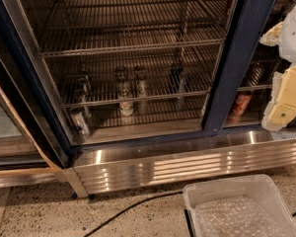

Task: Pick 7up can from bottom shelf of fridge

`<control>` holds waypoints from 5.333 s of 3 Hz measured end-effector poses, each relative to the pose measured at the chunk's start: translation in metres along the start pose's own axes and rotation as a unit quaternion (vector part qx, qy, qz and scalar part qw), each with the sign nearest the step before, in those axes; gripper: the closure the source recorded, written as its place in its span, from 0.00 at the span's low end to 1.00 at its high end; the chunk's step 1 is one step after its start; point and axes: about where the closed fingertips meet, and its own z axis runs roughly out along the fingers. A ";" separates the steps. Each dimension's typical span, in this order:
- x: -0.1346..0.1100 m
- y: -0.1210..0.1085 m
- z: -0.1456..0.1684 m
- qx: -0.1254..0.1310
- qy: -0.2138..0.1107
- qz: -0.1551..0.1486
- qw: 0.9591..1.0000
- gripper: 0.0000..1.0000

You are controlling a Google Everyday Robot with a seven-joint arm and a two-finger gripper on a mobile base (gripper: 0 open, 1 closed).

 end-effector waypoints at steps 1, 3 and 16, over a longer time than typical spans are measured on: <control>0.000 0.000 0.000 0.000 0.000 0.000 1.000 0.00; -0.003 0.018 0.043 -0.029 0.002 0.018 0.999 0.00; -0.139 -0.013 0.462 0.008 -0.304 0.041 0.952 0.00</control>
Offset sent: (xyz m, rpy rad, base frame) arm -0.0004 0.0118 -0.0432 0.0014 0.0864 -0.0248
